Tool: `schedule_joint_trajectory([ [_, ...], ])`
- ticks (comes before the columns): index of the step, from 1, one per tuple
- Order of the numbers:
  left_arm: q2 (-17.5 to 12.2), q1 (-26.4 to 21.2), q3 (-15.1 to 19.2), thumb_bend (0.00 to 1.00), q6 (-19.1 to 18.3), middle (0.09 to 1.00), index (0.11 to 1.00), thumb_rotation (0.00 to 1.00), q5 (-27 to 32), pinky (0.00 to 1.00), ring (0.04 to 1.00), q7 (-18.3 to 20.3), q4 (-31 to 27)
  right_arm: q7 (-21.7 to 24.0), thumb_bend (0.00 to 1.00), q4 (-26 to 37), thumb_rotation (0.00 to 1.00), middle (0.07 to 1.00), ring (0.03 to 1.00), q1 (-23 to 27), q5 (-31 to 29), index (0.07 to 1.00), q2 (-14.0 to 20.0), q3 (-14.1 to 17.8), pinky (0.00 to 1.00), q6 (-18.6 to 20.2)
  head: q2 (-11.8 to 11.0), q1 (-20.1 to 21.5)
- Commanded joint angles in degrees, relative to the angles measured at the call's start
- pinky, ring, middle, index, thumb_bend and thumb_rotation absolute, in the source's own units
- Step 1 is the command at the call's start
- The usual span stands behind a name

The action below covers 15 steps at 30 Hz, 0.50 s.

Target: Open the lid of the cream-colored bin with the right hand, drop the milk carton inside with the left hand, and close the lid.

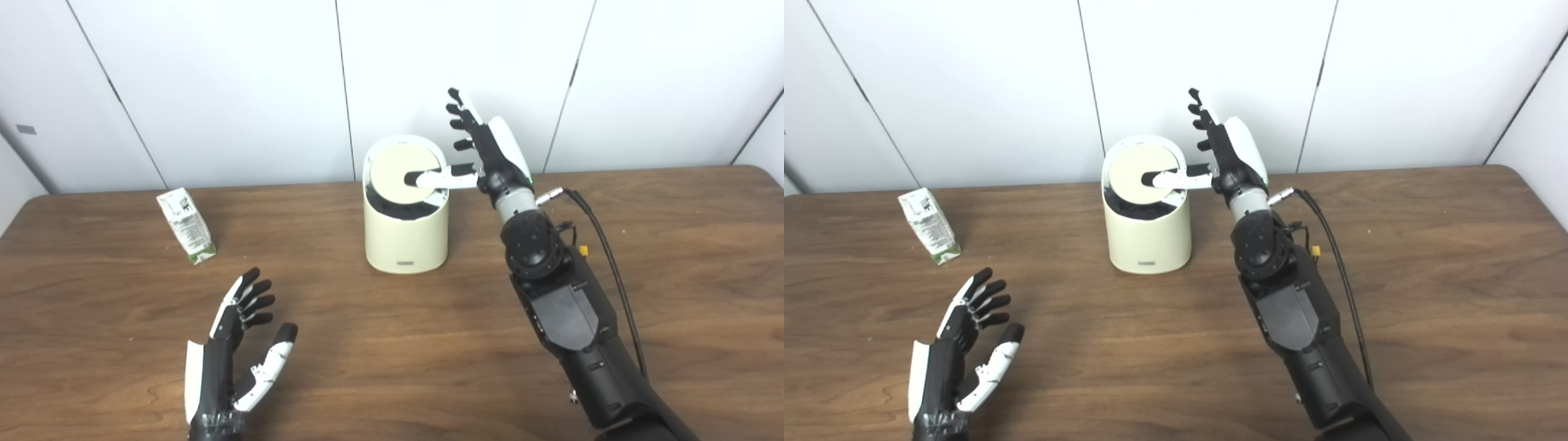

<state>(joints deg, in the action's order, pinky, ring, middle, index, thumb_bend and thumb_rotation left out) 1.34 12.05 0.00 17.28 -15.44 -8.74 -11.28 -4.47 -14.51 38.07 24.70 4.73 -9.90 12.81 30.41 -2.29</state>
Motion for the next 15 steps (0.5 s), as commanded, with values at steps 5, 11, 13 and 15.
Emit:
schedule_joint_trajectory([
  [5, 1.7, 2.5, -0.7, 0.61, 1.0, 0.818, 0.912, 0.51, -0.8, 0.69, 0.762, -1.2, 1.4, -0.1, 0.91, 1.2, 0.29, 0.9, 0.847, 2.6, 1.5, 0.967, 0.6, -0.5, 0.71, -0.2, 0.3, 0.1],
  [11, 1.7, 2.5, -0.8, 0.61, 0.8, 0.821, 0.914, 0.51, -0.6, 0.7, 0.768, -1.1, 1.3, 0.0, 0.9, -0.3, 0.23, 0.911, 0.85, 2.7, 1.6, 0.978, 0.7, -0.6, 0.71, -0.3, 0.5, 0.1],
  [13, 1.7, 2.5, -0.8, 0.61, 1.0, 0.821, 0.911, 0.5, -0.5, 0.7, 0.768, -1.1, 1.3, -0.4, 0.91, -0.4, 0.2, 0.916, 0.859, 2.4, 1.9, 0.982, 0.7, -0.9, 0.73, -0.8, 0.5, 0.1],
  [15, 1.6, 2.5, -0.8, 0.62, 0.9, 0.818, 0.908, 0.51, -0.7, 0.7, 0.767, -1.1, 1.3, -1.3, 0.91, -0.8, 0.2, 0.917, 0.869, 2.2, 3.6, 0.986, 1.2, -1.9, 0.76, -1.8, 0.9, 0.0],
])
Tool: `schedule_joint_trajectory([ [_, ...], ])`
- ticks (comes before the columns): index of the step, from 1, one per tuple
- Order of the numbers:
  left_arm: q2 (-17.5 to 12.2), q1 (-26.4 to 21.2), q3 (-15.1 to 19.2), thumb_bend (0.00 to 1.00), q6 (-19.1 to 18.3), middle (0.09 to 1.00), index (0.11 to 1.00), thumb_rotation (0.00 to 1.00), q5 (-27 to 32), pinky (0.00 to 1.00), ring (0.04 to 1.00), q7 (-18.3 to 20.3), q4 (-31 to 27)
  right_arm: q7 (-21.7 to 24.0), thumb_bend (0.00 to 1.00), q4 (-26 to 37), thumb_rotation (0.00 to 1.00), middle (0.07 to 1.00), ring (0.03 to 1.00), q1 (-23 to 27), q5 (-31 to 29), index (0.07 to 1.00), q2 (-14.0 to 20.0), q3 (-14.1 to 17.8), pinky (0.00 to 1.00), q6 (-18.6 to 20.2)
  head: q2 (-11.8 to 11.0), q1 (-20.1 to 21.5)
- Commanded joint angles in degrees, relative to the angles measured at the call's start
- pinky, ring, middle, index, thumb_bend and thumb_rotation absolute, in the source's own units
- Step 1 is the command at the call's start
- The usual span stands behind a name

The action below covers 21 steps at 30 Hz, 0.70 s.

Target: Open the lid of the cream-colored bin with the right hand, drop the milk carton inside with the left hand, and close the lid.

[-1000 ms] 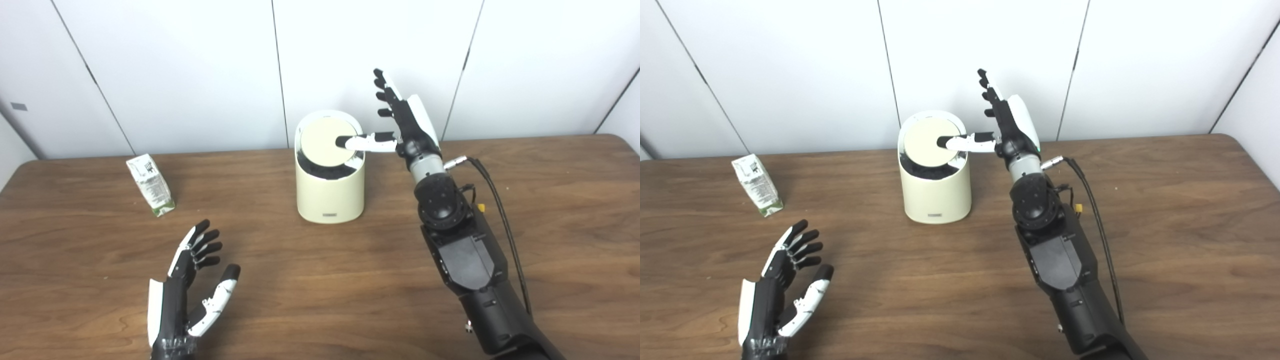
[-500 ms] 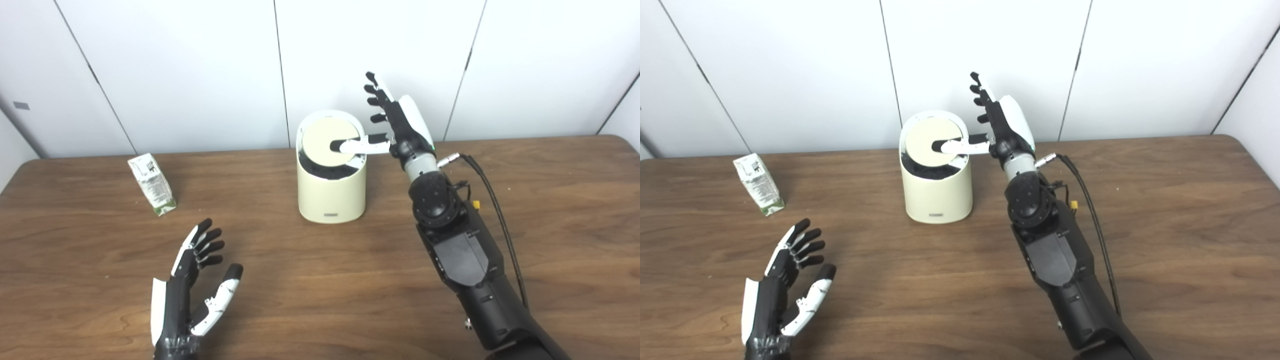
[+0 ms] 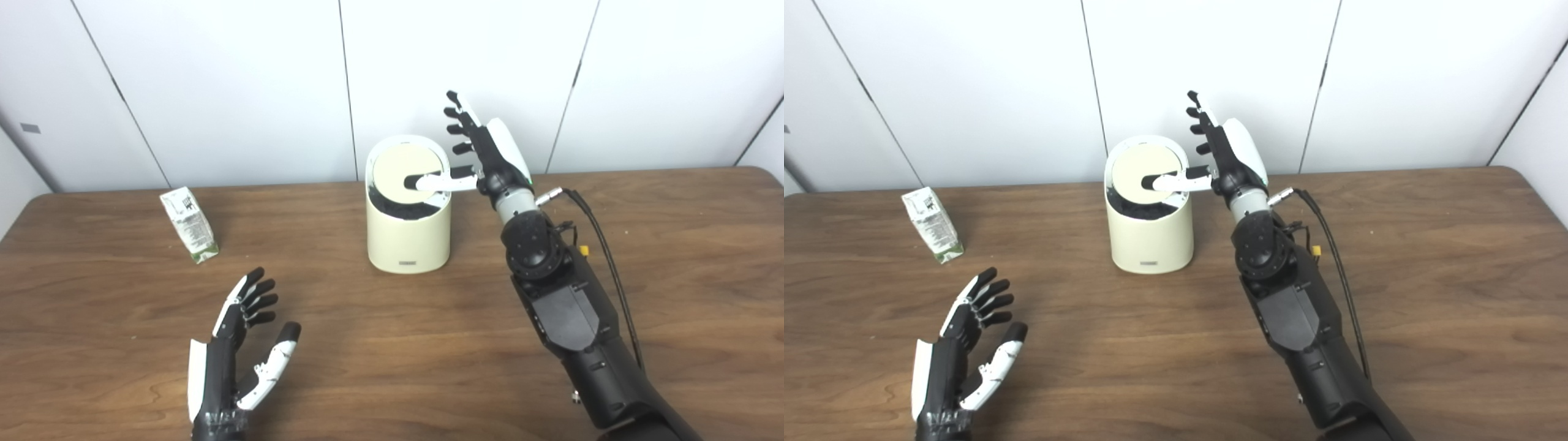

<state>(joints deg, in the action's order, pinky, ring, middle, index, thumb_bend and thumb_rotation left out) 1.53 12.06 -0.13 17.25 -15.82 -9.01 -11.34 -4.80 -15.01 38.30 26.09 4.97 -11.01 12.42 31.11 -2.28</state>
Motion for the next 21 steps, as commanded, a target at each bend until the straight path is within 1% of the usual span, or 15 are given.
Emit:
schedule_joint_trajectory([
  [1, 1.4, 2.5, -0.7, 0.62, 0.9, 0.816, 0.907, 0.51, -0.3, 0.7, 0.768, -0.8, 1.3, -1.3, 0.91, -0.5, 0.19, 0.917, 0.878, 2.0, 2.8, 0.988, 1.1, -1.2, 0.78, -1.9, 0.2, 0.0],
  [3, 1.4, 2.5, -0.7, 0.63, 0.7, 0.816, 0.907, 0.51, -0.2, 0.7, 0.768, -0.7, 1.0, -2.3, 0.91, -1.2, 0.2, 0.918, 0.894, 2.2, 4.7, 0.989, 1.8, -2.4, 0.82, -2.6, 0.4, 0.2],
  [6, 1.3, 2.6, -0.7, 0.62, 0.8, 0.816, 0.909, 0.52, -0.3, 0.7, 0.765, -0.7, 0.9, -2.8, 0.92, -1.5, 0.2, 0.919, 0.909, 2.7, 7.7, 0.994, 3.0, -4.4, 0.82, -2.7, 0.6, 0.4],
  [11, 0.9, 2.5, -0.7, 0.61, 0.8, 0.816, 0.895, 0.52, -0.9, 0.71, 0.761, -0.7, 0.8, -4.2, 0.94, -2.9, 0.16, 0.926, 0.914, 3.6, 12.7, 0.984, 5.1, -7.6, 0.82, -3.1, 0.8, 0.3],
  [13, 0.9, 2.5, -0.6, 0.61, 0.4, 0.819, 0.89, 0.51, -0.6, 0.71, 0.761, -0.5, 0.5, -4.3, 0.94, -3.4, 0.14, 0.933, 0.933, 3.8, 13.7, 0.983, 5.7, -8.4, 0.85, -3.4, 0.8, 0.3],
  [17, 0.8, 2.6, -0.6, 0.61, 0.5, 0.819, 0.892, 0.51, -0.5, 0.71, 0.763, -0.5, 0.5, -4.8, 0.94, -3.7, 0.16, 0.926, 0.921, 3.4, 13.5, 0.972, 5.4, -8.3, 0.85, -3.7, 1.0, 0.2],
  [19, 0.8, 2.6, -0.5, 0.62, 0.4, 0.818, 0.893, 0.51, -0.4, 0.71, 0.765, -0.5, 0.4, -4.5, 0.92, -3.4, 0.18, 0.926, 0.921, 3.1, 11.6, 0.972, 4.9, -7.2, 0.85, -3.7, 1.0, 0.3],
  [21, 0.7, 2.7, -0.5, 0.62, 0.1, 0.817, 0.894, 0.52, -0.6, 0.72, 0.767, -0.4, 0.3, -3.8, 0.88, -3.1, 0.21, 0.924, 0.929, 2.9, 8.2, 0.973, 4.0, -5.1, 0.88, -3.6, 1.0, 0.3],
])
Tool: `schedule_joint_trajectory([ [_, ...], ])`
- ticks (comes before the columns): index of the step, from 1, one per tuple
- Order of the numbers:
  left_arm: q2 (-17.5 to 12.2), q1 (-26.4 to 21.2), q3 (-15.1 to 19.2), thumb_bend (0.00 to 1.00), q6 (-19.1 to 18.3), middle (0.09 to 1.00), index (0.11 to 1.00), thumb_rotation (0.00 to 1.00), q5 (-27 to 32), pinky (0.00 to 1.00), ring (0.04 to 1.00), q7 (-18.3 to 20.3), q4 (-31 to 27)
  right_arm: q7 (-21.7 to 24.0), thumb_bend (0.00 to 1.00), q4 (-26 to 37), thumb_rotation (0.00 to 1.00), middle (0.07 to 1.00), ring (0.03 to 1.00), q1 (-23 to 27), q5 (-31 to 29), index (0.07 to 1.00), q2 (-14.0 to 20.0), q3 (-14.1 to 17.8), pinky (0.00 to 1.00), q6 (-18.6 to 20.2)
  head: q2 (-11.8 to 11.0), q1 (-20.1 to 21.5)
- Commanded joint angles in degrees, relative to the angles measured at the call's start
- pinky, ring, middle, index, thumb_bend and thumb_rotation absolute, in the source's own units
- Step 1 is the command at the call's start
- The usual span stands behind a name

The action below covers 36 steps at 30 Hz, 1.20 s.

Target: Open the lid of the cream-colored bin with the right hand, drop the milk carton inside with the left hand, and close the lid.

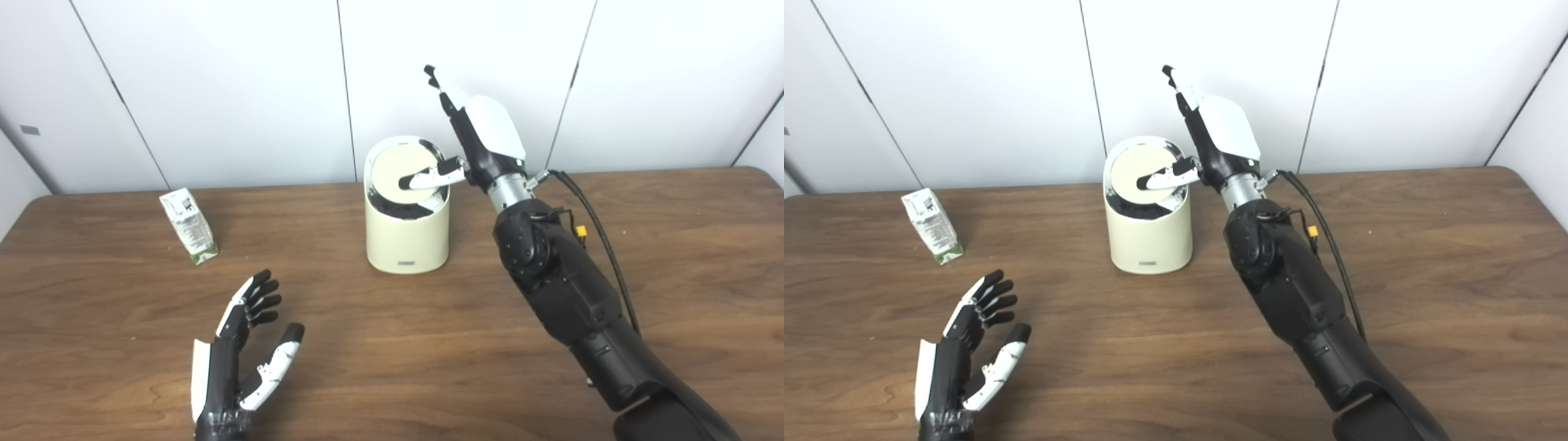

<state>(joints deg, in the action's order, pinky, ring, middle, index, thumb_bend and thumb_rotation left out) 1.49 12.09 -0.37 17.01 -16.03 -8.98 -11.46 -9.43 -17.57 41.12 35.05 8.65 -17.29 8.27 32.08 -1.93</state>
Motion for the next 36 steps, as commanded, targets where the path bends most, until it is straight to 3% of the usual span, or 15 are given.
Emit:
schedule_joint_trajectory([
  [1, 0.7, 2.7, -0.3, 0.62, 0.2, 0.815, 0.894, 0.52, -0.6, 0.72, 0.768, -0.5, 0.4, 1.3, 0.87, -0.4, 0.22, 0.918, 0.928, 0.1, -3.3, 0.969, -0.5, 2.9, 0.89, 0.9, 0.1, 0.0],
  [4, 0.7, 2.6, -0.4, 0.61, 0.7, 0.813, 0.896, 0.53, -0.1, 0.72, 0.768, -0.4, 0.7, 3.6, 0.76, 1.4, 0.35, 0.899, 0.855, 0.0, -13.5, 0.961, -4.2, 10.1, 0.75, 4.6, 0.1, 0.1],
  [6, 0.6, 2.5, -0.4, 0.61, 0.8, 0.814, 0.898, 0.52, 0.1, 0.72, 0.77, -0.4, 0.8, 6.7, 0.68, 4.0, 0.47, 0.899, 0.856, -0.2, -21.3, 0.96, -6.5, 15.2, 0.75, 8.1, 0.1, 0.1],
  [9, 0.6, 2.5, -0.4, 0.61, 0.8, 0.815, 0.899, 0.53, 0.0, 0.72, 0.771, -0.3, 0.8, 11.7, 0.63, 8.1, 0.66, 0.91, 0.888, -0.5, -33.4, 0.891, -8.9, 22.1, 0.84, 13.7, 0.1, 0.1],
  [12, 0.6, 2.5, -0.4, 0.61, 0.8, 0.816, 0.897, 0.54, -0.1, 0.72, 0.767, -0.4, 0.8, 13.8, 0.63, 11.4, 0.81, 0.933, 0.93, -1.1, -40.2, 0.9, -9.5, 25.3, 0.9, 17.2, 0.1, 0.2],
  [15, 0.5, 2.5, -0.4, 0.59, 1.3, 0.82, 0.898, 0.53, 0.4, 0.71, 0.767, -0.3, 1.0, 13.6, 0.61, 13.9, 0.85, 0.951, 0.955, -1.9, -45.7, 0.914, -9.7, 27.3, 0.94, 18.6, 0.1, 0.3],
  [21, 0.6, 2.5, -0.4, 0.6, 1.2, 0.818, 0.895, 0.52, 0.5, 0.7, 0.763, -0.3, 0.9, 5.5, 0.58, 21.8, 0.83, 0.935, 0.949, -7.8, -58.6, 0.883, -7.5, 25.6, 0.96, 18.7, 0.4, 0.6],
  [27, 0.5, 2.5, -0.3, 0.6, 0.9, 0.819, 0.896, 0.52, 1.1, 0.71, 0.766, -0.1, 0.6, -1.1, 0.54, 29.7, 0.95, 0.961, 0.966, -15.8, -70.3, 0.932, -0.2, 20.1, 1.0, 18.7, 0.6, 1.1],
  [31, 0.2, 2.4, -0.1, 0.59, 1.0, 0.822, 0.897, 0.52, 1.7, 0.71, 0.77, 0.2, 0.6, -5.0, 0.57, 35.2, 0.92, 0.946, 0.957, -22.6, -71.2, 0.896, 3.3, 17.6, 0.98, 18.6, 0.8, 1.6],
  [36, -0.2, 2.4, 0.3, 0.57, 1.1, 0.819, 0.894, 0.52, 1.5, 0.72, 0.768, 0.3, 0.5, -3.9, 0.57, 39.8, 0.96, 0.953, 0.969, -28.6, -66.0, 0.906, 6.4, 15.2, 0.97, 18.6, 1.0, 1.6],
])
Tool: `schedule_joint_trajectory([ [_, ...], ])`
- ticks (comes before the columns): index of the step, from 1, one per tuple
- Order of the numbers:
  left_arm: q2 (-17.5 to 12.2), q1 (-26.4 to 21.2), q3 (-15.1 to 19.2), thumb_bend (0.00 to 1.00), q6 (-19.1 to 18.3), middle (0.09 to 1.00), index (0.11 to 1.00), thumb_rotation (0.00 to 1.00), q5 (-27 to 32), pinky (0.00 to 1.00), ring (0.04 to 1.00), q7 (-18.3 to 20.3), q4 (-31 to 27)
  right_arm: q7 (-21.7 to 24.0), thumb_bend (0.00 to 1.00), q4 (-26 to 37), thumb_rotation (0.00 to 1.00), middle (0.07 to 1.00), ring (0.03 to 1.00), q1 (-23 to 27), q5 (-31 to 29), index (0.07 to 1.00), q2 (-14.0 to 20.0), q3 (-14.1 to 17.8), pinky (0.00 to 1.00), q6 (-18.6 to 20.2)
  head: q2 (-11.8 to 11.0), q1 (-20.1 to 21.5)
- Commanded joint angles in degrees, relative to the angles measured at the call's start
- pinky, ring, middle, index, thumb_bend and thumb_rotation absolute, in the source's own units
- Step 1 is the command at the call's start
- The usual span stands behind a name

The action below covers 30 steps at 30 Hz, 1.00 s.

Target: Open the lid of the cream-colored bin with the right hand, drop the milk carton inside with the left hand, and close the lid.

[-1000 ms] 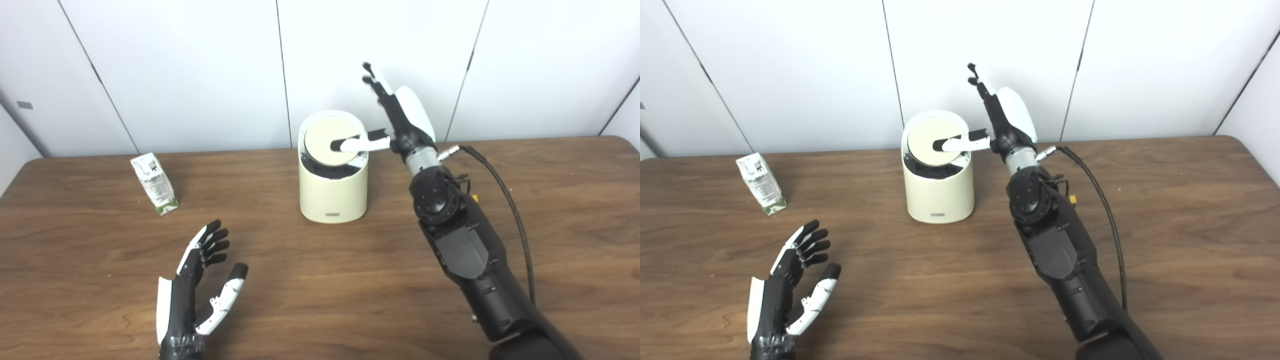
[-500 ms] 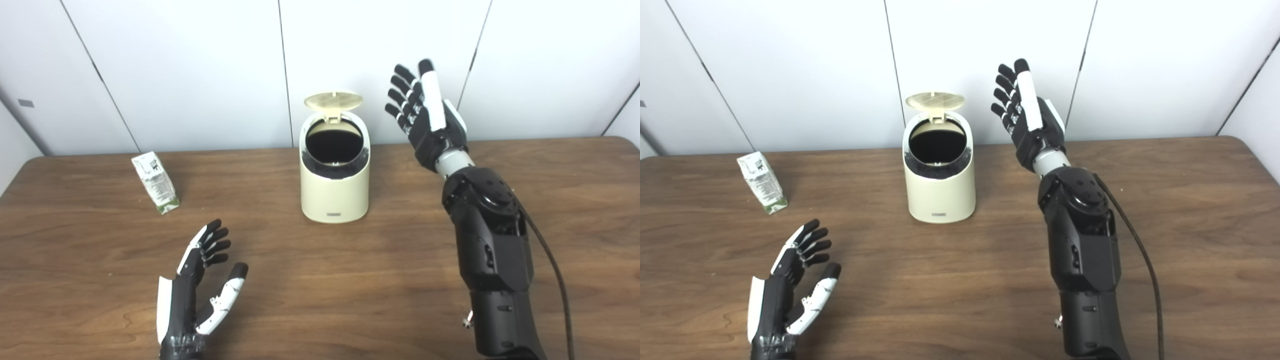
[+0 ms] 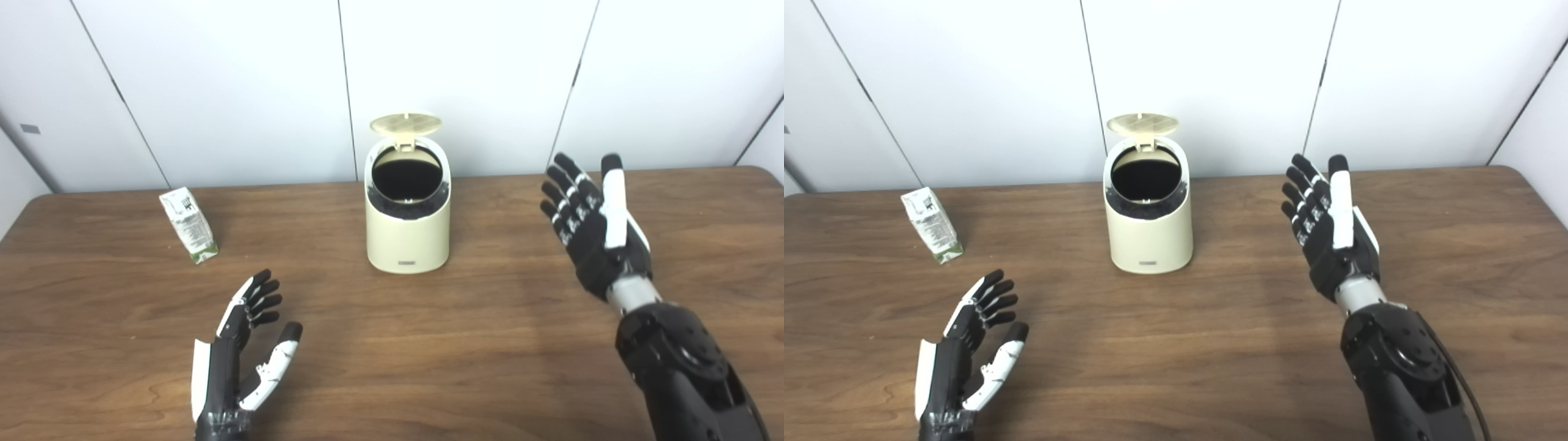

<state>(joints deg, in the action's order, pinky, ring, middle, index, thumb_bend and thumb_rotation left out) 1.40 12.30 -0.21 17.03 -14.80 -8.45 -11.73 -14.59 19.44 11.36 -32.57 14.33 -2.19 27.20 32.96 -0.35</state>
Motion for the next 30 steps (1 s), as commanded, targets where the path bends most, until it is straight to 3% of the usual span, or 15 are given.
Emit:
schedule_joint_trajectory([
  [1, -0.1, 2.2, 0.2, 0.57, 1.1, 0.818, 0.893, 0.52, 0.2, 0.72, 0.767, -0.3, 0.7, 2.0, 0.57, 3.6, 0.96, 0.955, 0.969, -0.4, 3.1, 0.907, 0.7, 0.1, 0.97, -0.6, 0.2, 0.0],
  [6, -0.1, 2.1, 0.7, 0.59, 0.5, 0.818, 0.889, 0.53, 0.7, 0.73, 0.771, -0.3, 0.5, 5.1, 0.56, 4.6, 0.96, 0.951, 0.969, -6.3, 12.3, 0.917, -0.2, -0.2, 0.96, -5.8, 0.4, 0.0],
  [8, -0.1, 2.0, 0.8, 0.58, 0.4, 0.818, 0.889, 0.52, 0.8, 0.73, 0.771, -0.3, 0.4, 5.9, 0.58, 3.8, 0.95, 0.934, 0.946, -8.9, 18.9, 0.916, -0.1, -1.4, 0.93, -10.5, 0.4, 0.0],
  [13, -0.1, 1.6, 1.1, 0.58, 0.2, 0.816, 0.887, 0.51, 0.5, 0.72, 0.768, -0.5, 0.6, 7.4, 0.64, 1.2, 0.93, 0.921, 0.928, -12.5, 28.0, 0.916, -1.3, -2.2, 0.92, -18.0, 0.5, -0.8],
  [16, 0.0, 1.5, 1.1, 0.59, 0.4, 0.817, 0.887, 0.51, 0.9, 0.72, 0.775, -0.5, 0.9, 8.5, 0.64, -1.2, 0.94, 0.932, 0.947, -13.4, 30.1, 0.922, -2.4, -1.6, 0.94, -22.5, 0.5, -1.3],
  [21, 0.2, 1.6, 1.0, 0.59, 0.6, 0.817, 0.885, 0.5, 0.6, 0.72, 0.778, -0.7, 0.8, 9.1, 0.66, -1.8, 0.95, 0.937, 0.95, -14.7, 31.7, 0.924, -4.5, -0.3, 0.94, -24.9, 0.7, -3.4],
  [25, 0.8, 1.8, 0.9, 0.61, 0.5, 0.818, 0.888, 0.5, 0.7, 0.71, 0.774, -0.9, 0.4, 10.4, 0.66, -2.2, 0.94, 0.939, 0.953, -15.5, 31.6, 0.929, -4.7, 1.0, 0.95, -26.8, 0.5, -8.6],
  [30, 1.6, 1.7, 0.4, 0.65, -0.8, 0.835, 0.897, 0.37, 1.5, 0.73, 0.793, -0.6, -1.4, 12.6, 0.65, -3.4, 0.93, 0.952, 0.956, -15.9, 30.5, 0.946, -4.0, 3.2, 0.95, -28.8, -0.4, -15.4],
])
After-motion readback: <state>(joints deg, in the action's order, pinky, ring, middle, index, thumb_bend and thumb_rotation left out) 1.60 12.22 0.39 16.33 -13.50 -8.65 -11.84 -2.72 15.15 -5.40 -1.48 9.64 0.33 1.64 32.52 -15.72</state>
